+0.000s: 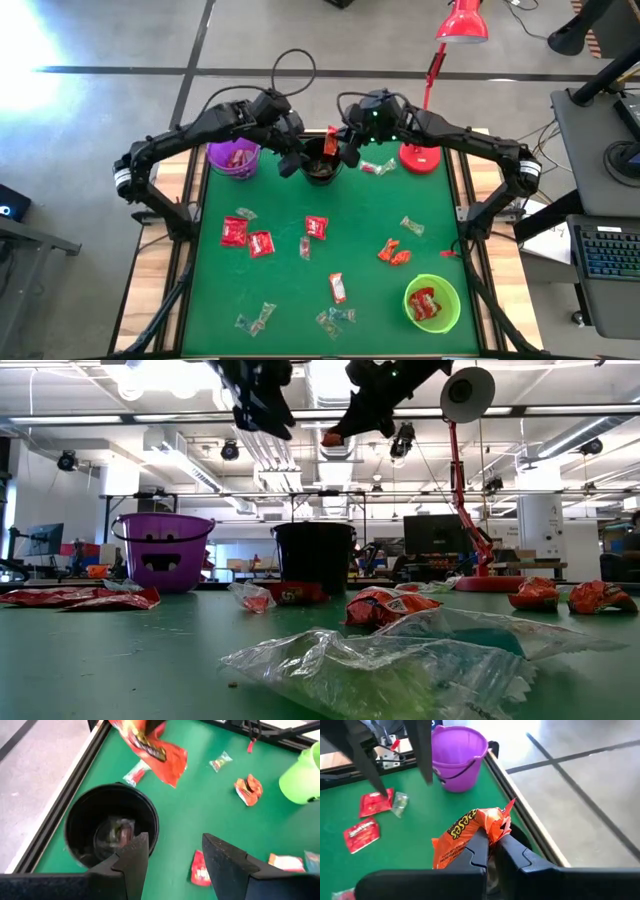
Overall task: Sort candy
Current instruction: Put the orange chocolate bar into the purple bucket
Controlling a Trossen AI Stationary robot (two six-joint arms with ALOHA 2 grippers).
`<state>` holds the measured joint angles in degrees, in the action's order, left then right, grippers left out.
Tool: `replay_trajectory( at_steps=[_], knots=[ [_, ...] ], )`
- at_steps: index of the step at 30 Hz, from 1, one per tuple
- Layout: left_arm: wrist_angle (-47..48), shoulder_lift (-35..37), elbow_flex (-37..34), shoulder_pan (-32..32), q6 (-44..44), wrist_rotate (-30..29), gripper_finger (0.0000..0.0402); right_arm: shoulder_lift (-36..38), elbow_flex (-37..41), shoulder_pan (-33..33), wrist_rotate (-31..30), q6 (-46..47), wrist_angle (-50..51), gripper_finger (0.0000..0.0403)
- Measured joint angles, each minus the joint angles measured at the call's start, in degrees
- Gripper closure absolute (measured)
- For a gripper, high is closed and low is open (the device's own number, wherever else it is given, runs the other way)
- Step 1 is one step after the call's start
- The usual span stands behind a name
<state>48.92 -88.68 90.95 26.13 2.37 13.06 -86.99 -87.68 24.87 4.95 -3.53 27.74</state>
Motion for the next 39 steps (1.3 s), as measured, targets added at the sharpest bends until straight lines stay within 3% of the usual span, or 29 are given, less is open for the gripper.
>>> replay_trajectory(
  at_steps=[7, 18, 22, 39],
  knots=[
    [-19.2, 0.0, -9.0, 0.1, -5.3, 5.0, 0.0233, 0.0, 0.0, 1.2, 2.4, -3.0, -1.2, 0.0394],
    [-31.8, 0.2, -15.5, 3.0, -10.0, 18.2, 0.0233, 0.4, 0.0, 1.1, 3.3, -3.6, -2.9, 0.0394],
    [-32.5, 0.2, -15.8, 3.4, -10.6, 18.3, 0.0233, 0.6, 0.0, 1.1, 5.9, -3.6, -2.9, 0.0394],
    [-39.7, -1.8, -15.8, 3.8, -12.0, 17.4, 0.0247, 1.1, 0.0, 0.0, 6.0, -1.0, -2.7, 0.0394]
  ],
)
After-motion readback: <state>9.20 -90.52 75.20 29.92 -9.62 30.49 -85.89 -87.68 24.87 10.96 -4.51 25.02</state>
